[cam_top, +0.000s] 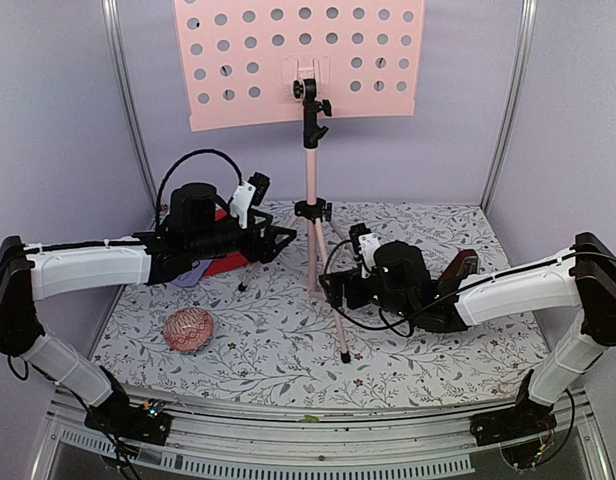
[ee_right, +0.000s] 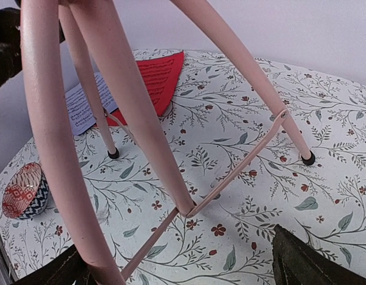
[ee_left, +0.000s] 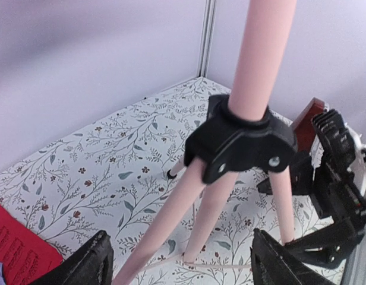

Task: Set up the instrument practice props

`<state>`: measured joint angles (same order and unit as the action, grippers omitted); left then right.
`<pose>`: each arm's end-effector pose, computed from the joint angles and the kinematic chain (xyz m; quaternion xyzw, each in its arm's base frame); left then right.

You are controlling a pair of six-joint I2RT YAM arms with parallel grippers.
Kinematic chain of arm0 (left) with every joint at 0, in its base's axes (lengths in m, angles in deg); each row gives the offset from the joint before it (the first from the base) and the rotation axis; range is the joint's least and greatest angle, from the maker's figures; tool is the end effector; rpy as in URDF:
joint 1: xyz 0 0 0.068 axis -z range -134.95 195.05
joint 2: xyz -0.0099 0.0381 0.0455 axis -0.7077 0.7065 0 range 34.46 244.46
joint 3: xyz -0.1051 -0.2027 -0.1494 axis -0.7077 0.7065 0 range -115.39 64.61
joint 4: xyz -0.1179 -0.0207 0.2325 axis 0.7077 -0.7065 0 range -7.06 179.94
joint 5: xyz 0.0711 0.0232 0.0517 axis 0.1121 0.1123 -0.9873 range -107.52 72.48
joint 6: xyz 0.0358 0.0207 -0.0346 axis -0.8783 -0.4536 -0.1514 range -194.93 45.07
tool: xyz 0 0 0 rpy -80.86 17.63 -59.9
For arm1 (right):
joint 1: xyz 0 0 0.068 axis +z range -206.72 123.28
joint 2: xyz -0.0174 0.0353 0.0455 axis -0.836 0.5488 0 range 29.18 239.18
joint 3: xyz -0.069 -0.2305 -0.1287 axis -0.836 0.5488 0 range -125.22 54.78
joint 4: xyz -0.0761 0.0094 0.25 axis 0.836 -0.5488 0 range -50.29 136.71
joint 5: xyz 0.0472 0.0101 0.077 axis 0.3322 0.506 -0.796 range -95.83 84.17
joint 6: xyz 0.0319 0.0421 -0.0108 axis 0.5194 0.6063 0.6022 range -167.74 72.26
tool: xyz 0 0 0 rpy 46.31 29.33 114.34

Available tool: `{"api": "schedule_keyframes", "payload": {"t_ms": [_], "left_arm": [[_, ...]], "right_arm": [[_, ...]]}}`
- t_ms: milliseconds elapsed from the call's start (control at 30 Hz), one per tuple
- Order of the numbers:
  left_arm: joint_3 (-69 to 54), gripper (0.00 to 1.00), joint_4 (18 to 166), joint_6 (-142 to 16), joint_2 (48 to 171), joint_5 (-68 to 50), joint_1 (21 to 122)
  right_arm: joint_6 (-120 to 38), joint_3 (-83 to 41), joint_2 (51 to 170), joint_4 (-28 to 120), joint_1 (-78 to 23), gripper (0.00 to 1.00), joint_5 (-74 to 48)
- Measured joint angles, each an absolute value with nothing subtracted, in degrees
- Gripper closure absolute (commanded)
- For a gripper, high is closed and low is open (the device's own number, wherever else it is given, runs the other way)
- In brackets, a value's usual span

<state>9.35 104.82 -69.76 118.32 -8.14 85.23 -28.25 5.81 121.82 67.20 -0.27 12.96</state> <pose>0.2573 -0.2249 0.2856 0.2840 0.7324 -0.2967 0.5431 0.2029 0.2852 0.2091 -0.1758 0.8096 0.2269 0.5121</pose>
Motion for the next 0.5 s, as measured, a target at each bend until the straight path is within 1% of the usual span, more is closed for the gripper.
{"api": "schedule_keyframes", "payload": {"t_ms": [233,367,500], "left_arm": [[8.71,0.21,102.54,-71.86,120.48,0.91,80.45],[4.06,0.23,99.51,-75.03,125.75,6.55,78.07],[-2.28,0.28,94.94,-78.63,131.89,10.44,77.1]], "right_arm": [[-28.93,6.88,120.7,67.09,-2.24,0.01,12.04],[-29.63,7.34,120.29,67.09,-2.72,0.01,11.41],[-30.06,7.67,119.92,67.09,-3.29,0.01,10.05]]}}
